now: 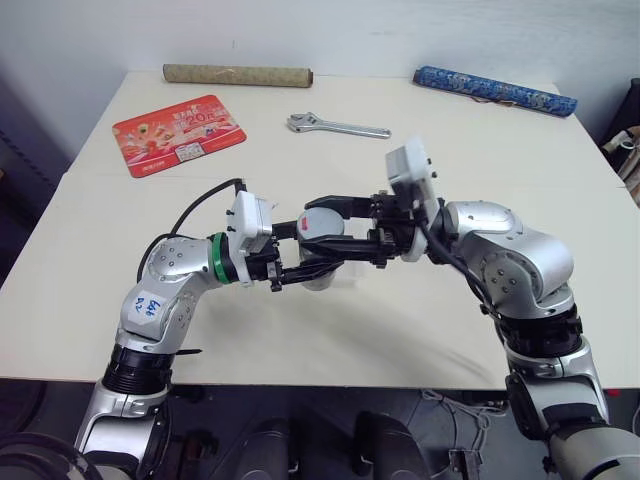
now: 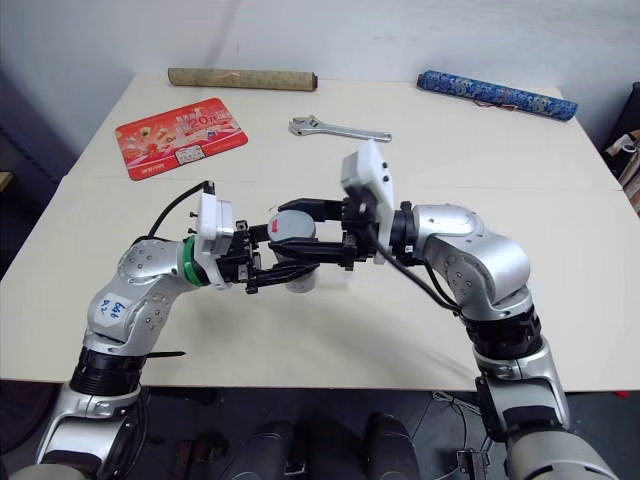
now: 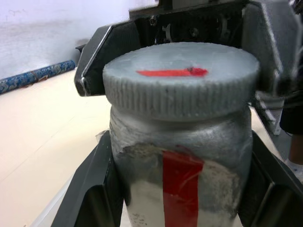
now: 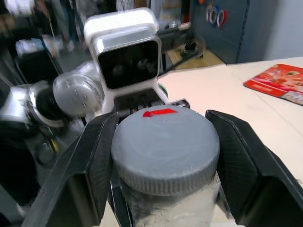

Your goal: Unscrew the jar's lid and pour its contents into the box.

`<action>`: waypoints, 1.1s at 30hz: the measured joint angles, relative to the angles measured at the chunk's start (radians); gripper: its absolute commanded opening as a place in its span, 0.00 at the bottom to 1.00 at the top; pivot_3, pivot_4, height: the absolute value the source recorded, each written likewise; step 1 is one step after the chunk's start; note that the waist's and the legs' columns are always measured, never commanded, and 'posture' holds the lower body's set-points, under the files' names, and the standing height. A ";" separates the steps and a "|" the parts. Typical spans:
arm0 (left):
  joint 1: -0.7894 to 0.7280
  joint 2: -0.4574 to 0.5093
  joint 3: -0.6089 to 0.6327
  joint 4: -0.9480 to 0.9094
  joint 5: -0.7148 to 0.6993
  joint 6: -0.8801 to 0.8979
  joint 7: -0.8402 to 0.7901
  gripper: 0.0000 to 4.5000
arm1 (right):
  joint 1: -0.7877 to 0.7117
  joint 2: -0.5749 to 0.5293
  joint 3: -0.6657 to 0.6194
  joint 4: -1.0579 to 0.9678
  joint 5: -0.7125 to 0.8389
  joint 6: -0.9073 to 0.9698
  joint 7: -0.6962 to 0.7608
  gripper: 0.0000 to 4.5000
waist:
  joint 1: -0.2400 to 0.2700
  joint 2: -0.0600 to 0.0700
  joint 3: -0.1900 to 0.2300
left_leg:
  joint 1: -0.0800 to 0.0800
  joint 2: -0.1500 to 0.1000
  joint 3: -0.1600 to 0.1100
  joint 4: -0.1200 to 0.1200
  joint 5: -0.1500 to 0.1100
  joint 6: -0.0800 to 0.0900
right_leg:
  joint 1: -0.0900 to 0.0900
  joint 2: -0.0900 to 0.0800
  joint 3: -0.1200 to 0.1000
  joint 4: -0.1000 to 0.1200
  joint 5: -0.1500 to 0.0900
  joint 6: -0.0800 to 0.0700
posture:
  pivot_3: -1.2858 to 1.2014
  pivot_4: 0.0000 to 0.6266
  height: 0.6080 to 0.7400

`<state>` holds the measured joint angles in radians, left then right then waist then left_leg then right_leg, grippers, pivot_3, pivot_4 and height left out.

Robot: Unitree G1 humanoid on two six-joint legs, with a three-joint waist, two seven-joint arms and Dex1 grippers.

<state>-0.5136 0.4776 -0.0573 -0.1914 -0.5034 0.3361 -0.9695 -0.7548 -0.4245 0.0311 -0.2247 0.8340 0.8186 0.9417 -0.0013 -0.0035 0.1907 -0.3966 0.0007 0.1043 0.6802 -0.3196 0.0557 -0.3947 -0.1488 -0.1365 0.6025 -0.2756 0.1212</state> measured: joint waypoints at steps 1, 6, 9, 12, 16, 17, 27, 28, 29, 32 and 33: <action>0.000 0.000 -0.001 0.000 0.003 -0.001 -0.001 0.54 | 0.000 0.019 -0.046 0.002 0.084 0.042 -0.023 0.56 | 0.000 0.000 0.000 | 0.000 0.000 0.000 0.000 0.000 0.000 | 0.000 0.000 0.000 0.000 0.000 0.000 | 0.52 0.24 1.00; 0.004 0.018 0.009 0.012 0.007 -0.005 -0.009 0.54 | 0.026 -0.010 -0.218 0.006 0.279 0.117 -0.147 0.56 | 0.002 0.000 0.000 | 0.000 -0.001 -0.002 0.000 0.000 0.000 | 0.001 -0.001 0.001 -0.001 0.000 0.000 | 0.52 0.24 1.00; 0.005 0.039 0.045 0.022 0.004 -0.010 -0.015 0.54 | 0.137 -0.086 -0.232 0.050 0.068 -0.094 -0.139 0.56 | 0.002 0.000 0.000 | -0.001 -0.001 0.001 0.000 -0.001 0.001 | 0.000 0.000 0.001 -0.002 0.000 0.001 | 0.52 0.24 1.00; 0.004 0.049 0.083 0.048 -0.004 -0.012 -0.020 0.54 | 0.256 -0.154 -0.224 0.195 -0.174 -0.401 -0.062 0.56 | 0.002 0.000 0.000 | 0.000 -0.002 0.003 -0.001 -0.001 0.002 | 0.000 0.000 0.000 -0.002 0.001 0.002 | 0.52 0.24 1.00; -0.013 0.053 0.125 0.076 -0.031 0.013 -0.018 0.54 | 0.351 -0.196 -0.237 0.514 -0.371 -0.765 0.028 0.56 | 0.000 0.000 0.000 | 0.000 -0.002 0.005 -0.001 0.000 0.003 | 0.000 0.000 0.001 -0.003 0.002 0.003 | 0.52 0.24 1.00; -0.025 0.056 0.133 0.087 -0.042 0.026 -0.018 0.54 | 0.358 -0.200 -0.244 0.603 -0.403 -0.833 0.032 0.56 | -0.001 0.000 0.000 | 0.000 -0.002 0.005 -0.001 0.001 0.003 | 0.000 0.000 0.001 -0.003 0.002 0.003 | 0.52 0.24 1.00; -0.149 0.095 0.159 0.214 -0.046 0.079 -0.025 0.54 | 0.355 -0.228 -0.326 0.984 -0.455 -1.016 0.050 0.93 | -0.004 0.006 0.004 | 0.005 0.001 0.008 -0.001 0.002 0.001 | 0.003 0.001 0.004 -0.001 0.002 0.003 | 0.52 0.24 1.00; -0.164 0.098 0.158 0.225 -0.038 0.076 -0.026 0.54 | 0.359 -0.234 -0.342 0.974 -0.445 -1.010 0.056 1.00 | -0.004 0.006 0.004 | 0.006 0.001 0.008 -0.001 0.002 0.001 | 0.003 0.001 0.004 -0.001 0.002 0.003 | 0.52 0.24 1.00; -0.183 0.100 0.152 0.244 -0.025 0.071 -0.027 0.54 | 0.379 -0.242 -0.358 0.937 -0.429 -0.998 0.064 1.00 | -0.002 0.006 0.004 | 0.006 0.001 0.007 -0.001 0.002 0.001 | 0.003 0.001 0.004 -0.002 0.002 0.003 | 0.52 0.24 1.00; -0.211 0.114 0.138 0.285 0.017 0.056 -0.026 0.54 | 0.448 -0.256 -0.369 0.785 -0.389 -0.934 0.084 1.00 | 0.001 0.007 0.004 | 0.005 0.001 0.007 -0.001 0.002 0.001 | 0.003 0.001 0.004 -0.001 0.002 0.003 | 0.52 0.24 1.00; -0.222 0.114 0.131 0.296 0.033 0.050 -0.024 0.54 | 0.479 -0.259 -0.372 0.712 -0.371 -0.900 0.086 1.00 | 0.002 0.007 0.004 | 0.005 0.001 0.007 -0.001 0.002 0.001 | 0.002 0.001 0.004 -0.002 0.002 0.003 | 0.52 0.24 1.00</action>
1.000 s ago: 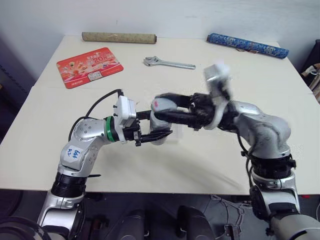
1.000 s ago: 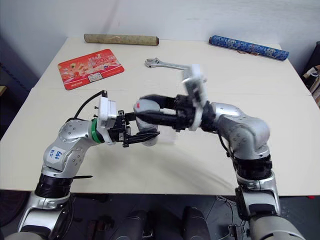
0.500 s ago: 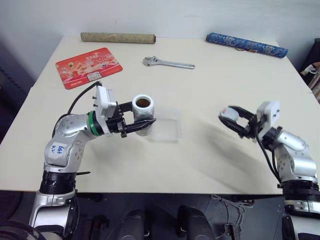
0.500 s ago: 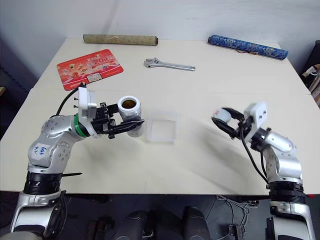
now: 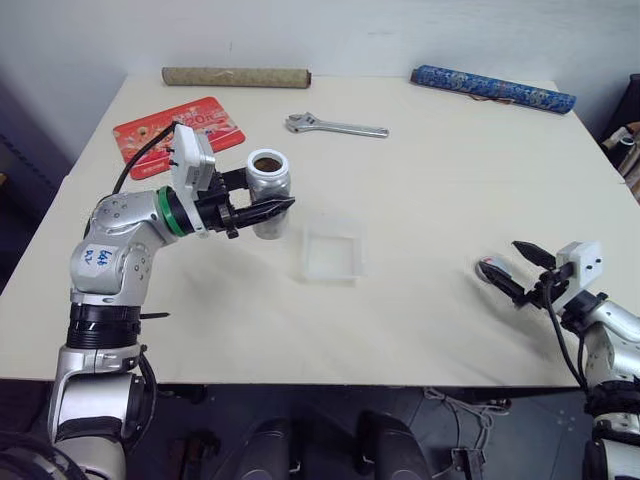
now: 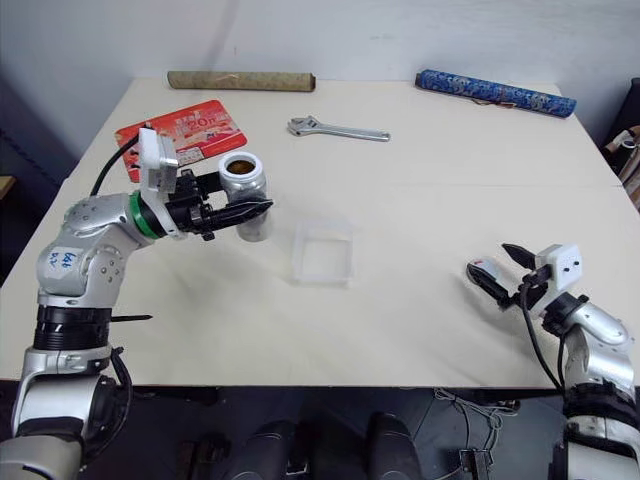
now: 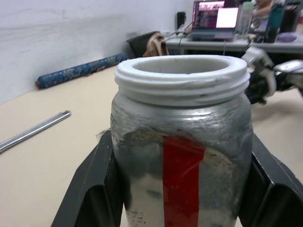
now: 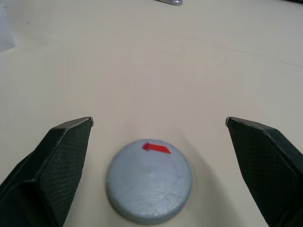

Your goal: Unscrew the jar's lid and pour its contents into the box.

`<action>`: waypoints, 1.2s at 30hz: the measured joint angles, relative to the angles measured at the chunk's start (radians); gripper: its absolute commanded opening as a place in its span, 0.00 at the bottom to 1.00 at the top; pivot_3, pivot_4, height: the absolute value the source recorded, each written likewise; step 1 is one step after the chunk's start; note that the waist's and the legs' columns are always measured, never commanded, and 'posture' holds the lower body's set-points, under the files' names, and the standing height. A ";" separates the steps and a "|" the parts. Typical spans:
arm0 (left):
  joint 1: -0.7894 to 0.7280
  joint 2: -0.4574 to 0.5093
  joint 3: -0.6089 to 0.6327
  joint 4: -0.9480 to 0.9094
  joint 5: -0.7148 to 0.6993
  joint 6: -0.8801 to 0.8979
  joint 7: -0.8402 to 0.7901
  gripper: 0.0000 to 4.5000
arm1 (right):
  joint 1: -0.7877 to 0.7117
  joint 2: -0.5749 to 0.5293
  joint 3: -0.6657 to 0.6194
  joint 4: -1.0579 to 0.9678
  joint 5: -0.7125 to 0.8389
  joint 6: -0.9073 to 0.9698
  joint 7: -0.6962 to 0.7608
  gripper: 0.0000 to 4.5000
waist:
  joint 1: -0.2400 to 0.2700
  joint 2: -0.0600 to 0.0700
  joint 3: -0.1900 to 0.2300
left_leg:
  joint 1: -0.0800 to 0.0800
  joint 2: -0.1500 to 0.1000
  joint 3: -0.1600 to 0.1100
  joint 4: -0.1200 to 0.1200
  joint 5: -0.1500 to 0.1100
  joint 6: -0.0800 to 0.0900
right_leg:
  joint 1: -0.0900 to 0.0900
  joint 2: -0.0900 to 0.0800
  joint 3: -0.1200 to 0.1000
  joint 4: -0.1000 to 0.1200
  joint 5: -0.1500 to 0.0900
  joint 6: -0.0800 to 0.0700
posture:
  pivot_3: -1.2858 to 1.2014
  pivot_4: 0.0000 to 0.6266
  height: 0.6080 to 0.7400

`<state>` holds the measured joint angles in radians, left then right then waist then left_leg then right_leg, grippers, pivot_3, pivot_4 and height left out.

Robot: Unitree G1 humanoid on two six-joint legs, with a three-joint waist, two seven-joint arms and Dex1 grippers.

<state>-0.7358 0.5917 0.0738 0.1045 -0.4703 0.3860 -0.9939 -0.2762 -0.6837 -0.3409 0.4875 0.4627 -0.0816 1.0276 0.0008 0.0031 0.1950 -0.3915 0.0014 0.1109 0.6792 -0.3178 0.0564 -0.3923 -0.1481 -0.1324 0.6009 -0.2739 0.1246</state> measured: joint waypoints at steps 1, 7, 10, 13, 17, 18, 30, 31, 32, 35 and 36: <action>-0.016 0.000 -0.013 0.014 0.023 -0.013 0.007 0.54 | 0.041 -0.005 -0.004 -0.105 0.026 0.044 0.000 1.00 | 0.001 0.000 0.000 | 0.000 0.000 0.000 0.000 0.000 0.000 | 0.000 0.000 0.000 0.000 0.000 0.000 | 0.52 0.24 1.00; -0.091 0.015 -0.098 0.082 0.210 -0.169 0.052 0.54 | 0.208 -0.030 0.009 -0.591 0.100 0.135 0.037 1.00 | 0.006 0.001 0.000 | 0.000 0.000 0.000 0.000 -0.001 -0.001 | 0.000 0.000 0.000 0.000 0.000 0.000 | 0.52 0.24 1.00; -0.131 0.021 -0.168 0.110 0.334 -0.290 0.068 0.54 | 0.257 -0.068 0.014 -0.716 0.143 0.199 0.051 1.00 | 0.014 0.001 0.000 | 0.000 0.000 0.001 0.000 -0.001 -0.001 | -0.001 0.000 0.000 0.000 0.000 0.000 | 0.52 0.24 1.00; -0.173 0.013 -0.245 0.148 0.482 -0.446 0.130 0.54 | 0.277 -0.096 0.003 -0.804 0.213 0.296 0.039 1.00 | 0.025 0.001 0.000 | 0.000 0.000 0.001 0.000 -0.002 0.000 | -0.001 -0.001 0.000 0.000 0.000 0.000 | 0.52 0.24 1.00; -0.195 -0.009 -0.315 0.239 0.659 -0.688 0.264 0.54 | 0.292 -0.097 0.001 -0.850 0.228 0.341 0.008 1.00 | 0.028 0.000 0.001 | 0.000 -0.001 0.001 0.000 -0.003 0.001 | -0.001 -0.002 0.000 -0.001 0.000 0.000 | 0.52 0.24 1.00; -0.200 -0.012 -0.331 0.266 0.702 -0.740 0.302 0.54 | 0.292 -0.097 0.001 -0.852 0.228 0.346 0.001 1.00 | 0.028 0.000 0.001 | 0.000 -0.001 0.001 0.000 -0.003 0.002 | -0.001 -0.002 0.000 -0.001 0.000 0.000 | 0.52 0.24 1.00; -0.420 0.081 -0.639 0.441 1.611 -1.142 1.295 0.54 | 0.299 -0.088 -0.002 -0.876 0.224 0.360 -0.074 1.00 | 0.029 -0.002 0.002 | -0.004 -0.002 0.002 0.000 -0.005 0.006 | -0.002 -0.002 -0.001 -0.005 0.001 0.003 | 0.52 0.24 1.00; -0.430 0.084 -0.678 0.448 1.681 -1.132 1.375 0.54 | 0.301 -0.087 -0.002 -0.877 0.223 0.364 -0.080 1.00 | 0.030 -0.002 0.002 | -0.005 -0.002 0.002 0.000 -0.005 0.006 | -0.002 -0.002 -0.001 -0.005 0.002 0.003 | 0.52 0.24 1.00; -0.442 0.085 -0.728 0.461 1.767 -1.110 1.464 0.54 | 0.303 -0.085 -0.002 -0.879 0.222 0.366 -0.084 1.00 | 0.030 -0.002 0.002 | -0.006 -0.002 0.002 0.001 -0.005 0.007 | -0.003 -0.002 -0.001 -0.006 0.002 0.003 | 0.52 0.24 1.00; -0.474 0.082 -0.828 0.504 1.918 -1.030 1.627 0.54 | 0.303 -0.080 -0.001 -0.885 0.221 0.370 -0.097 1.00 | 0.030 -0.002 0.002 | -0.011 -0.002 0.001 0.002 -0.004 0.008 | -0.007 -0.001 -0.001 -0.006 0.002 0.004 | 0.52 0.24 1.00; -0.479 0.083 -0.846 0.511 1.956 -0.999 1.671 0.54 | 0.303 -0.075 0.000 -0.889 0.221 0.371 -0.101 1.00 | 0.030 -0.002 0.002 | -0.012 -0.002 0.001 0.002 -0.004 0.009 | -0.007 -0.001 -0.001 -0.006 0.003 0.005 | 0.52 0.24 1.00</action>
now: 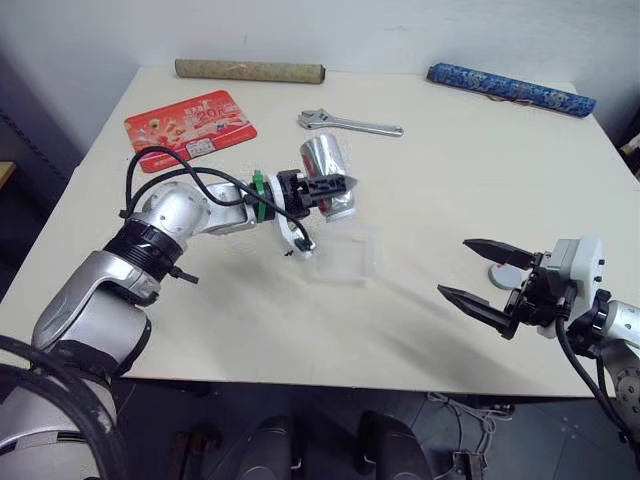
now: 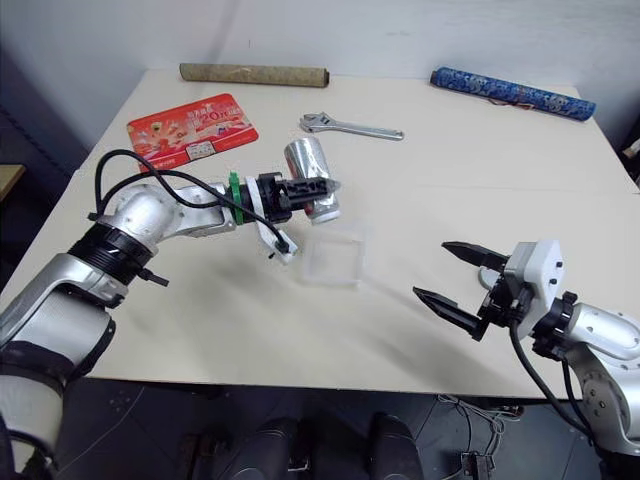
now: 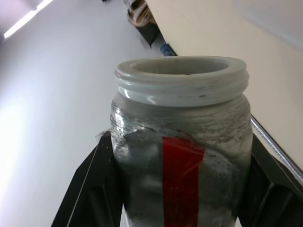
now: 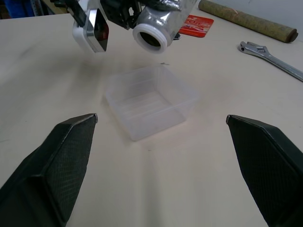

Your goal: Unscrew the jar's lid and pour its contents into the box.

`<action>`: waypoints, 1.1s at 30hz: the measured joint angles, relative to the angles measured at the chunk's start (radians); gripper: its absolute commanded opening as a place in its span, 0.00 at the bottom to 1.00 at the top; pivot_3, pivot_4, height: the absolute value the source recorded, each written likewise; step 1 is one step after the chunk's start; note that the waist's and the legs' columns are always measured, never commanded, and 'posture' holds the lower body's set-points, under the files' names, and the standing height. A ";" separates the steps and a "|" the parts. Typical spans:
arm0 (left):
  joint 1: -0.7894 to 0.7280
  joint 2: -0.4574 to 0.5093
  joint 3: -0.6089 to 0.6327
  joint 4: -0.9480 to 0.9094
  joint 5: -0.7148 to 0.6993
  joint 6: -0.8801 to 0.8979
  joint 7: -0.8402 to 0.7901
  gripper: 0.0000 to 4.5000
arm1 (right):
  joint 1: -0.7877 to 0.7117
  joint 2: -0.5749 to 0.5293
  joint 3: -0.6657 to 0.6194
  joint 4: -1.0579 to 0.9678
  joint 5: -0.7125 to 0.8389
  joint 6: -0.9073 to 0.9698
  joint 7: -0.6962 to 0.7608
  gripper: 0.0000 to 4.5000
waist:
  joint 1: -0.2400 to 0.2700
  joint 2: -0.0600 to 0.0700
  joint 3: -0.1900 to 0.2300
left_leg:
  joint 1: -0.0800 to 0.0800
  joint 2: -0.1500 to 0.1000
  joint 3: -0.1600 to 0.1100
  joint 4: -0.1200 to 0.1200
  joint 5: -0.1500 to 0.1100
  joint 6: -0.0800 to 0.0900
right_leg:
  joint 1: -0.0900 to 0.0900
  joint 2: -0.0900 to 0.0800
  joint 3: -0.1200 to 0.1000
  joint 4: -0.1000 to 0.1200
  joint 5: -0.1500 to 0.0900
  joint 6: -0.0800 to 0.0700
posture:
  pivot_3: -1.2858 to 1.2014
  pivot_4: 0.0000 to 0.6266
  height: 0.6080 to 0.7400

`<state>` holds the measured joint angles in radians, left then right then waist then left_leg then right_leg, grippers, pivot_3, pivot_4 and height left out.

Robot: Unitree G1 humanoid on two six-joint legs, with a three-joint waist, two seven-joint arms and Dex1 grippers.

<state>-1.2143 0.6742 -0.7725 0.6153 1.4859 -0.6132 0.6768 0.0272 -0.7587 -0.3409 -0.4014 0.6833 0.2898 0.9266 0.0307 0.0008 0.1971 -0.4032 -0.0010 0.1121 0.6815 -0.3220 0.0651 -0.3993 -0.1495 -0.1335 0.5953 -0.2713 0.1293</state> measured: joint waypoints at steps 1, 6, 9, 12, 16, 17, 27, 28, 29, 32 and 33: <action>-0.006 0.000 -0.017 0.003 0.030 0.030 0.039 0.54 | 0.000 0.003 0.002 -0.002 0.000 0.002 -0.004 1.00 | 0.000 0.000 0.000 | 0.000 0.000 0.000 0.000 0.000 0.000 | 0.000 0.000 0.000 0.000 0.000 0.000 | 0.52 0.24 1.00; -0.041 0.000 -0.056 0.004 0.116 0.135 0.143 0.54 | 0.000 0.017 0.017 -0.016 -0.002 0.014 -0.016 1.00 | 0.000 -0.001 0.001 | -0.001 -0.001 -0.001 0.000 0.001 0.001 | 0.000 -0.001 0.000 0.000 0.001 0.001 | 0.52 0.24 1.00; -0.041 0.000 -0.076 0.004 0.140 0.160 0.157 0.54 | -0.002 0.021 0.020 -0.017 -0.004 0.016 -0.020 1.00 | -0.001 -0.001 0.001 | -0.001 -0.001 -0.001 0.000 0.001 0.001 | 0.000 -0.001 0.000 0.000 0.001 0.001 | 0.52 0.24 1.00; -0.041 0.001 -0.078 0.002 0.128 0.152 0.154 0.54 | -0.004 0.024 0.021 -0.017 -0.007 0.016 -0.022 1.00 | -0.001 -0.001 0.001 | -0.001 -0.001 -0.001 0.001 0.001 0.001 | 0.000 -0.001 0.000 0.000 0.001 0.001 | 0.52 0.24 1.00; -0.030 0.005 -0.042 -0.012 0.015 0.083 0.108 0.54 | -0.004 0.031 0.022 -0.017 -0.013 0.015 -0.023 1.00 | -0.001 -0.001 0.001 | -0.001 -0.001 -0.001 0.002 0.001 0.001 | 0.000 -0.001 0.000 0.001 0.001 0.001 | 0.52 0.24 1.00; -0.023 0.005 -0.013 -0.003 -0.060 0.031 0.067 0.54 | -0.004 0.035 0.022 -0.017 -0.013 0.015 -0.023 1.00 | -0.002 -0.001 0.001 | -0.001 -0.001 -0.001 0.002 0.001 0.001 | 0.000 -0.002 0.000 0.001 0.001 0.001 | 0.52 0.24 1.00; 0.356 -0.028 0.451 -0.126 -1.592 0.185 -1.040 0.54 | -0.021 0.110 0.024 0.023 -0.015 -0.077 0.038 1.00 | -0.022 -0.001 0.001 | 0.000 0.000 -0.003 0.011 0.002 -0.001 | 0.001 -0.001 0.000 0.011 0.000 0.001 | 0.52 0.24 1.00; 0.384 -0.022 0.502 -0.175 -1.683 0.292 -1.094 0.54 | -0.025 0.118 0.027 0.027 -0.014 -0.096 0.054 1.00 | -0.026 -0.001 0.001 | 0.000 0.000 -0.003 0.012 0.002 -0.001 | 0.002 -0.001 0.000 0.011 0.000 0.001 | 0.52 0.24 1.00; 0.414 -0.015 0.554 -0.222 -1.752 0.378 -1.122 0.54 | -0.034 0.133 0.029 0.031 -0.013 -0.113 0.069 1.00 | -0.029 -0.001 0.000 | 0.001 0.000 -0.004 0.013 0.002 -0.001 | 0.003 0.000 0.000 0.011 0.000 0.001 | 0.52 0.24 1.00; 0.526 0.002 0.706 -0.324 -1.885 0.595 -1.131 0.54 | -0.058 0.184 0.052 0.046 -0.012 -0.177 0.105 1.00 | -0.032 -0.001 0.000 | 0.007 0.000 -0.004 0.014 0.002 -0.001 | 0.008 0.000 0.001 0.013 0.000 0.001 | 0.52 0.24 1.00; 0.566 0.000 0.752 -0.348 -1.917 0.647 -1.122 0.54 | -0.064 0.198 0.060 0.052 -0.013 -0.194 0.113 1.00 | -0.032 -0.001 0.000 | 0.008 0.000 -0.004 0.014 0.002 -0.001 | 0.008 -0.001 0.002 0.014 0.000 0.001 | 0.52 0.24 1.00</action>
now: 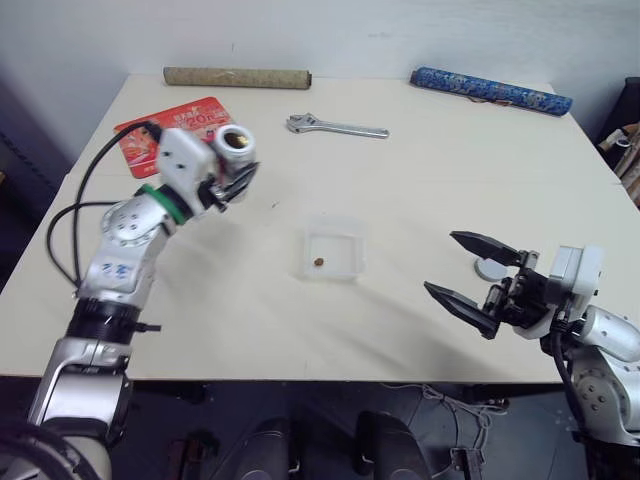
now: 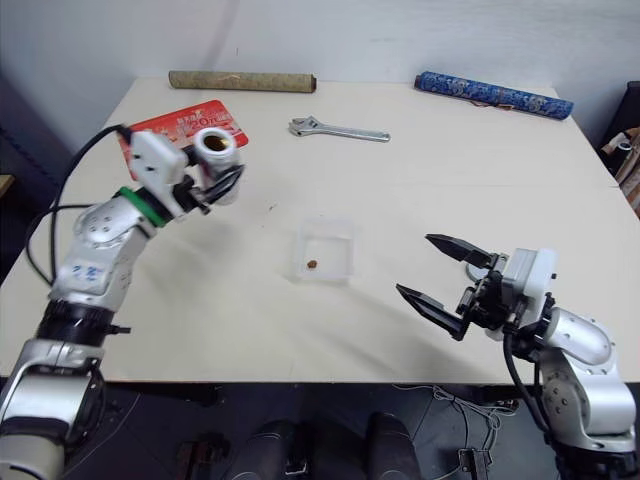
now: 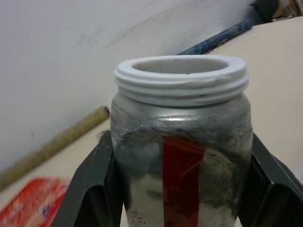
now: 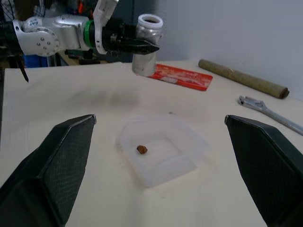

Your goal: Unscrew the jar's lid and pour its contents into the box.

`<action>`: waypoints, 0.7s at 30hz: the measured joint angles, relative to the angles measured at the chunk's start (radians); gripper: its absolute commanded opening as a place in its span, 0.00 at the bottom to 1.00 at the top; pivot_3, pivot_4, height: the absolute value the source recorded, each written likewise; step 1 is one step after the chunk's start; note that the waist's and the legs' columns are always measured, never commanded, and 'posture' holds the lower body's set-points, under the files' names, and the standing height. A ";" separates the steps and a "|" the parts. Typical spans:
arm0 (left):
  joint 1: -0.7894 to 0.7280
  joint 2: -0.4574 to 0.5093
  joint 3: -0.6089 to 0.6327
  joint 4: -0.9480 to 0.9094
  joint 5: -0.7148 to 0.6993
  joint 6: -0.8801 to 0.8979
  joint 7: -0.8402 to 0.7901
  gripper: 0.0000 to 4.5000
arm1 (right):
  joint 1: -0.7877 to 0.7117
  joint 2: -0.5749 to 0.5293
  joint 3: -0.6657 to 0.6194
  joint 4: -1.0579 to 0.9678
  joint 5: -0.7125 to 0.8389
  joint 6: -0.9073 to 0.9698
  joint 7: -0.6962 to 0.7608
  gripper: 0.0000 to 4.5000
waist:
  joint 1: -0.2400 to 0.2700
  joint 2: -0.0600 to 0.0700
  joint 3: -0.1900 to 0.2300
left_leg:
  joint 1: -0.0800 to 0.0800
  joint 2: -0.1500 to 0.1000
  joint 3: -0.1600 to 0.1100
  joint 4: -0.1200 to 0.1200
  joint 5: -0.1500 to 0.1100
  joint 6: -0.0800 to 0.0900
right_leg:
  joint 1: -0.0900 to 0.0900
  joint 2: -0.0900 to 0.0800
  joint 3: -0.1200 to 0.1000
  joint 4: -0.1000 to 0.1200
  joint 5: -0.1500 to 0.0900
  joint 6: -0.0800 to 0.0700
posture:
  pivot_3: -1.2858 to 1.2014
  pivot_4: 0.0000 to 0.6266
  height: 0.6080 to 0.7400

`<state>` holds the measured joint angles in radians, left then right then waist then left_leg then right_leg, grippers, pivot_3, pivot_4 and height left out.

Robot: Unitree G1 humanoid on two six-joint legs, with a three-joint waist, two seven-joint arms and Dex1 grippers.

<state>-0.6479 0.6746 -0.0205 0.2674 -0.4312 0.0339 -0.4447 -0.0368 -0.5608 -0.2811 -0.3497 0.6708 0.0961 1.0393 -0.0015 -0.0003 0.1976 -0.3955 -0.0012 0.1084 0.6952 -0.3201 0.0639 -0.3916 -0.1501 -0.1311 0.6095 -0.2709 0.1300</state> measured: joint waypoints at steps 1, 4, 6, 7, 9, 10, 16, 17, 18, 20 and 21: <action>0.044 -0.002 0.048 -0.022 -0.028 0.042 0.010 0.54 | -0.009 0.016 0.007 0.004 -0.001 -0.016 0.007 1.00 | 0.000 0.000 0.000 | 0.000 0.000 0.000 0.000 0.000 0.000 | 0.000 0.000 0.000 0.000 0.000 0.000 | 0.52 0.24 1.00; 0.188 -0.010 0.196 -0.051 -0.084 0.107 0.039 0.54 | -0.039 0.048 0.024 0.019 -0.004 -0.067 0.021 1.00 | -0.002 0.000 0.000 | 0.003 0.000 0.001 -0.002 -0.001 -0.002 | 0.000 0.000 0.002 0.001 0.000 -0.001 | 0.52 0.24 1.00; 0.256 -0.027 0.271 -0.065 -0.100 0.115 0.052 0.54 | -0.055 0.063 0.041 0.036 -0.005 -0.094 0.031 1.00 | 0.000 -0.001 0.000 | 0.004 0.000 0.001 -0.002 -0.001 -0.002 | 0.000 0.000 0.003 0.002 -0.001 -0.001 | 0.52 0.24 1.00; 0.287 -0.035 0.306 -0.071 -0.103 0.114 0.061 0.54 | -0.063 0.068 0.051 0.043 -0.007 -0.102 0.040 1.00 | 0.002 -0.001 0.000 | 0.004 0.000 0.001 -0.003 -0.001 -0.002 | 0.000 0.000 0.002 0.002 -0.001 -0.001 | 0.52 0.24 1.00; 0.347 -0.043 0.362 -0.071 -0.100 0.105 0.073 0.54 | -0.069 0.074 0.071 0.049 -0.012 -0.122 0.058 1.00 | 0.004 -0.001 0.000 | 0.004 0.000 0.001 -0.003 -0.002 -0.003 | 0.000 -0.001 0.002 0.002 -0.001 -0.001 | 0.52 0.24 1.00; 0.372 -0.051 0.383 -0.069 -0.096 0.095 0.077 0.54 | -0.072 0.075 0.081 0.057 -0.013 -0.134 0.069 1.00 | 0.004 -0.001 0.000 | 0.004 0.000 0.001 -0.003 -0.002 -0.003 | 0.000 -0.001 0.003 0.001 -0.001 -0.001 | 0.52 0.24 1.00; 0.425 -0.112 0.435 -0.038 -0.056 0.027 0.082 0.54 | -0.074 0.077 0.115 0.143 -0.037 -0.186 0.148 1.00 | 0.006 -0.001 -0.001 | 0.004 0.000 0.002 -0.004 -0.005 -0.006 | 0.000 -0.002 0.003 0.001 -0.001 -0.002 | 0.52 0.24 1.00; 0.425 -0.113 0.435 -0.030 -0.046 0.011 0.080 0.54 | -0.074 0.077 0.117 0.153 -0.039 -0.188 0.153 1.00 | 0.004 -0.001 -0.001 | 0.005 0.000 0.002 -0.004 -0.005 -0.006 | -0.001 -0.002 0.003 0.001 -0.001 -0.002 | 0.52 0.24 1.00; 0.426 -0.117 0.437 -0.023 -0.035 -0.005 0.078 0.54 | -0.074 0.077 0.117 0.162 -0.042 -0.192 0.157 1.00 | 0.002 -0.001 -0.001 | 0.005 0.000 0.003 -0.005 -0.005 -0.006 | -0.001 -0.002 0.003 0.001 -0.001 -0.002 | 0.52 0.24 1.00; 0.430 -0.129 0.442 -0.014 -0.027 -0.034 0.075 0.70 | -0.074 0.077 0.117 0.177 -0.048 -0.209 0.167 1.00 | 0.000 -0.001 -0.001 | 0.006 0.000 0.004 -0.006 -0.005 -0.007 | -0.001 -0.002 0.004 0.001 -0.001 -0.002 | 0.52 0.24 1.00; 0.433 -0.134 0.444 -0.012 -0.024 -0.046 0.072 0.73 | -0.074 0.077 0.118 0.196 -0.053 -0.220 0.173 1.00 | 0.000 -0.002 -0.001 | 0.007 0.000 0.004 -0.006 -0.005 -0.007 | -0.001 -0.002 0.004 0.001 -0.001 -0.002 | 0.52 0.24 1.00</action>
<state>-0.2148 0.5405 0.4230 0.2556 -0.4555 -0.0120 -0.3731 -0.1108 -0.4840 -0.1635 -0.1540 0.6183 -0.1242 1.2125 -0.0014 -0.0021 0.1965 -0.3890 -0.0012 0.1123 0.6890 -0.3249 0.0574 -0.3922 -0.1518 -0.1272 0.6107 -0.2715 0.1283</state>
